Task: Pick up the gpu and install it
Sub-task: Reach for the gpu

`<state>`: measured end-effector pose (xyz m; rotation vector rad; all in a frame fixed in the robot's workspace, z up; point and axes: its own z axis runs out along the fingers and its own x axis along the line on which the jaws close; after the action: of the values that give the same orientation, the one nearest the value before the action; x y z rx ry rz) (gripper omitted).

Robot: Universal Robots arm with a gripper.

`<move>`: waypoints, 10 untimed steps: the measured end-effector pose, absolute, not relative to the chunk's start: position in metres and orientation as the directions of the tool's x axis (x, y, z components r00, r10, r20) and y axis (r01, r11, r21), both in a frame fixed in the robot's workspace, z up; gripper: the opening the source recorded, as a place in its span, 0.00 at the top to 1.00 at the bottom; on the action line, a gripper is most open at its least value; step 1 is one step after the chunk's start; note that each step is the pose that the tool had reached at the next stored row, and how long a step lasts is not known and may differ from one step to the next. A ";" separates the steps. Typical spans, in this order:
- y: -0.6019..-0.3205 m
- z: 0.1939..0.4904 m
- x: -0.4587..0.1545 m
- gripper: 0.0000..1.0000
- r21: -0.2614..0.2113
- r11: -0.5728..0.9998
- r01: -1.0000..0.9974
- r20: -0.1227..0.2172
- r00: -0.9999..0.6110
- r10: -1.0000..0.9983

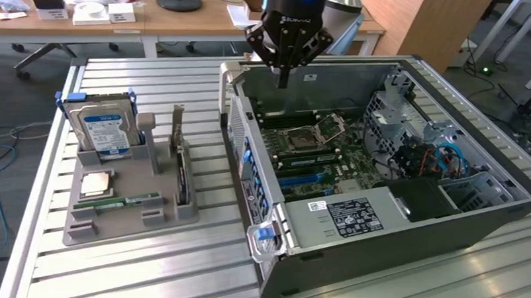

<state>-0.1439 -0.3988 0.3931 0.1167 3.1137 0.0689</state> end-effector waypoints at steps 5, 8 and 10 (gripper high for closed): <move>-0.399 0.393 -0.150 0.90 0.045 0.996 0.074 -0.023 -0.997 0.075; -0.399 0.393 -0.154 0.90 0.045 0.996 0.074 -0.023 -0.997 0.075; -0.399 0.393 -0.156 0.90 0.045 0.996 0.074 -0.023 -0.997 0.075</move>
<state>-0.1565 -0.3989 0.3929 0.1166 3.1137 0.0688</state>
